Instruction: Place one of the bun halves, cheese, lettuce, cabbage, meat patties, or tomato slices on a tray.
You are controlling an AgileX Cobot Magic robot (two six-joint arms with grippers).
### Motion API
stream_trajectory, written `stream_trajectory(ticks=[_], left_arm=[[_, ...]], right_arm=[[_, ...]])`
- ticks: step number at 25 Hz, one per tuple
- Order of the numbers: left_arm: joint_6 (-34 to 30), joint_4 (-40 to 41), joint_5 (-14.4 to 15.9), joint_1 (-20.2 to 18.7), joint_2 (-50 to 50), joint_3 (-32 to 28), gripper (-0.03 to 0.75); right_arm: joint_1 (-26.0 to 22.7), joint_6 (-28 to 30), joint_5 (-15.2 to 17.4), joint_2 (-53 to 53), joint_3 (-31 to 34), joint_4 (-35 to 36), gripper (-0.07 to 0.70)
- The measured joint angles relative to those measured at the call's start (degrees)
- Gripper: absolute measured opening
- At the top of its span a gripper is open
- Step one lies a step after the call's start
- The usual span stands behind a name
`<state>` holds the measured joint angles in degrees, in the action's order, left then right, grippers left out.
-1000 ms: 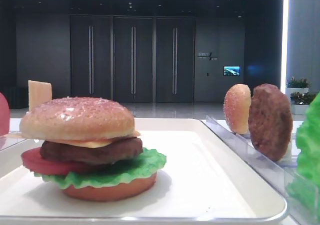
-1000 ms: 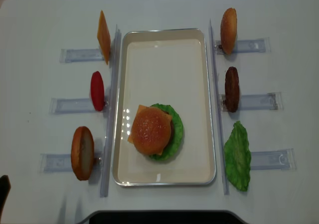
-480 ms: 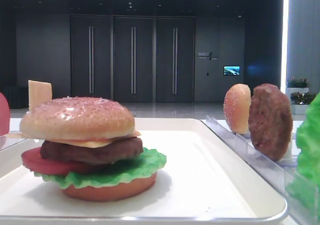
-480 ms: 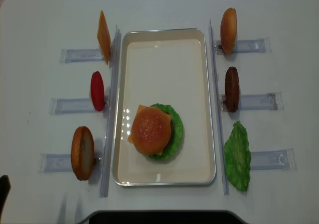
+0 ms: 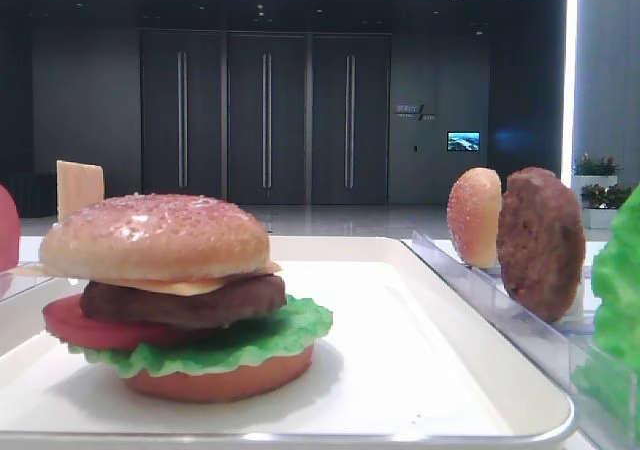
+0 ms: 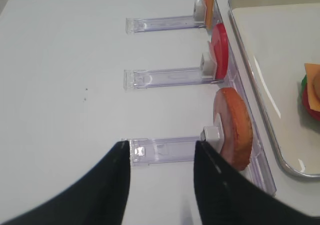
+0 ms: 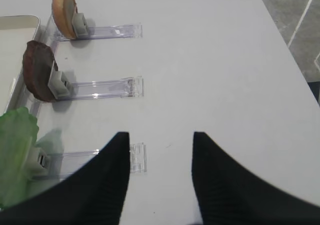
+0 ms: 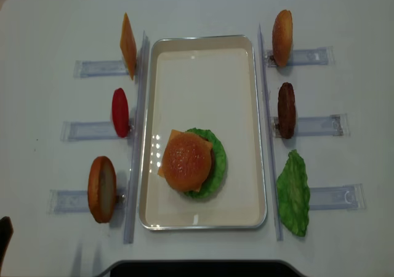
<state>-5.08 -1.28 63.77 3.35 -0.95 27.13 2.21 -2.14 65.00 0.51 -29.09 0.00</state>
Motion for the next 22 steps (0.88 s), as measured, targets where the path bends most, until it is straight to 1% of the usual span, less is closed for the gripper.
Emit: stream_trajectory(ticks=[22], left_arm=[[0.00, 0.00, 0.00, 0.00, 0.00, 0.00, 0.327]], right_arm=[[0.00, 0.00, 0.00, 0.00, 0.00, 0.00, 0.285]])
